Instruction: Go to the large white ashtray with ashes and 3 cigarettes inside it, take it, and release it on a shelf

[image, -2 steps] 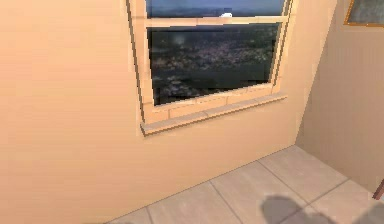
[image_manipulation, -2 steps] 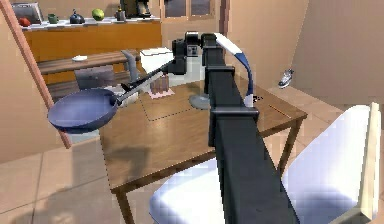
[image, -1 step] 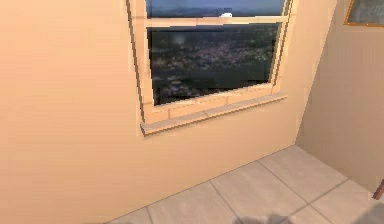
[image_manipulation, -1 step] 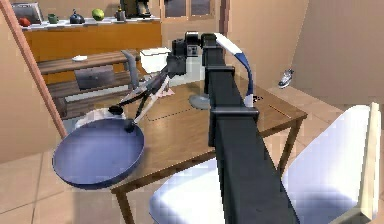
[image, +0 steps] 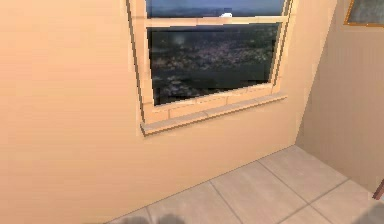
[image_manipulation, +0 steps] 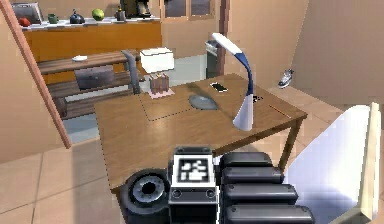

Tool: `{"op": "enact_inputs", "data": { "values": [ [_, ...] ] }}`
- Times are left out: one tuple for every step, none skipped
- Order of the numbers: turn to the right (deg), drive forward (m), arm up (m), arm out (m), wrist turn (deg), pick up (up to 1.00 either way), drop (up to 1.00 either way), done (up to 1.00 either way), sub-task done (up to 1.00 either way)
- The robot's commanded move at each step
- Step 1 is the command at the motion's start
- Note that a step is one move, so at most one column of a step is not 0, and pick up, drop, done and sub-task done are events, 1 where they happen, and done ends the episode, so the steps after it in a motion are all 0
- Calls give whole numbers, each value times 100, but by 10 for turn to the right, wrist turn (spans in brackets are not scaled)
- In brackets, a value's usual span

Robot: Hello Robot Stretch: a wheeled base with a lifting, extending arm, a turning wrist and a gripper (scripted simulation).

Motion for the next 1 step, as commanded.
{"op": "enact_inputs", "data": {
  "values": [
    [420,0,0,0,0,0,0,0,0]
  ]
}}
